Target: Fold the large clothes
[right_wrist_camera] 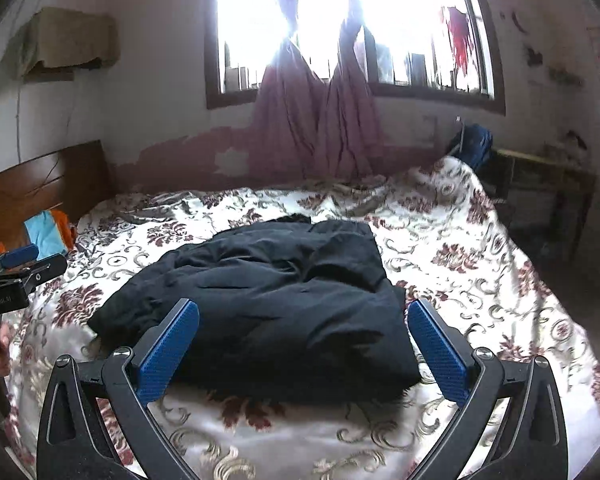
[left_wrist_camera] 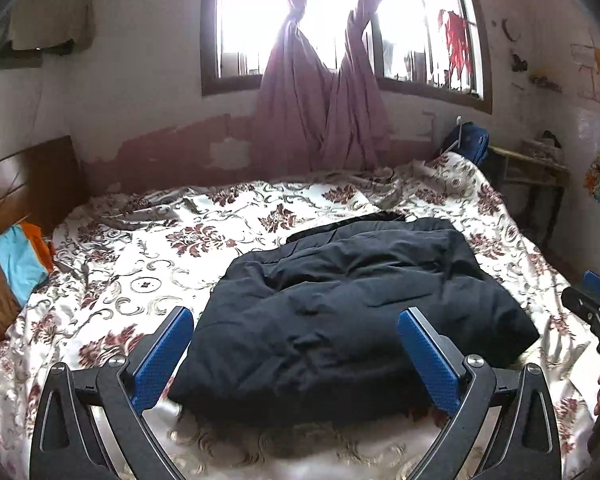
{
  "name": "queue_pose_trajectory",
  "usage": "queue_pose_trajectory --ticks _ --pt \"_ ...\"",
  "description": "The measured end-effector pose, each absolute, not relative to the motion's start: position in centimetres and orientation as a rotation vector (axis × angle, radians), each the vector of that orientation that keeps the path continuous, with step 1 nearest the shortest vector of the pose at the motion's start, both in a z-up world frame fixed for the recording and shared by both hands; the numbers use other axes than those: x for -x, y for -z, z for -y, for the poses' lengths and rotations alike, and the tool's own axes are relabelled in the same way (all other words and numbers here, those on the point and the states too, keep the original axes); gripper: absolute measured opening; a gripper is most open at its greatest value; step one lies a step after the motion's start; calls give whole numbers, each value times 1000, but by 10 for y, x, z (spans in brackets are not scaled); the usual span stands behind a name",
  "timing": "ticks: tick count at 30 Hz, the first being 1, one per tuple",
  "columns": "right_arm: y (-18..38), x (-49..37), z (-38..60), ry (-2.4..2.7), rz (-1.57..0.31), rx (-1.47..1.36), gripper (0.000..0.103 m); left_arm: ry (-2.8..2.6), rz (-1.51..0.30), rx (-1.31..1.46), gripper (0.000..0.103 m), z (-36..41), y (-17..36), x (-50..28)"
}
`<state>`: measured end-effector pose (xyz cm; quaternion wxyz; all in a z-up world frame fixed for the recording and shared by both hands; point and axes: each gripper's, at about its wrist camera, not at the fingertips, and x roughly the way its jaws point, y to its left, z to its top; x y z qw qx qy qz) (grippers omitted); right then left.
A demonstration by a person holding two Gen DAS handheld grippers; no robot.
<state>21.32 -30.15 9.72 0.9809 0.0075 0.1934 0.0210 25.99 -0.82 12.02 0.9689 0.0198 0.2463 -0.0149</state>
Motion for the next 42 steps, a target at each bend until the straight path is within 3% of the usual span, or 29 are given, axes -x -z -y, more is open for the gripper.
queue_pose_trajectory --ticks 9,18,31,42 --pt "-108 -162 291 -49 -367 48 102 50 -460 -44 103 4 -126 -191" --pt "-76 -194 296 -77 -459 62 102 55 -530 -96 103 -10 -105 -190" --pt "-18 -349 373 -163 -688 -59 102 89 -732 42 103 -104 -28 -326" --pt "31 -435 427 -295 -817 -412 102 244 -934 202 102 -158 36 -452"
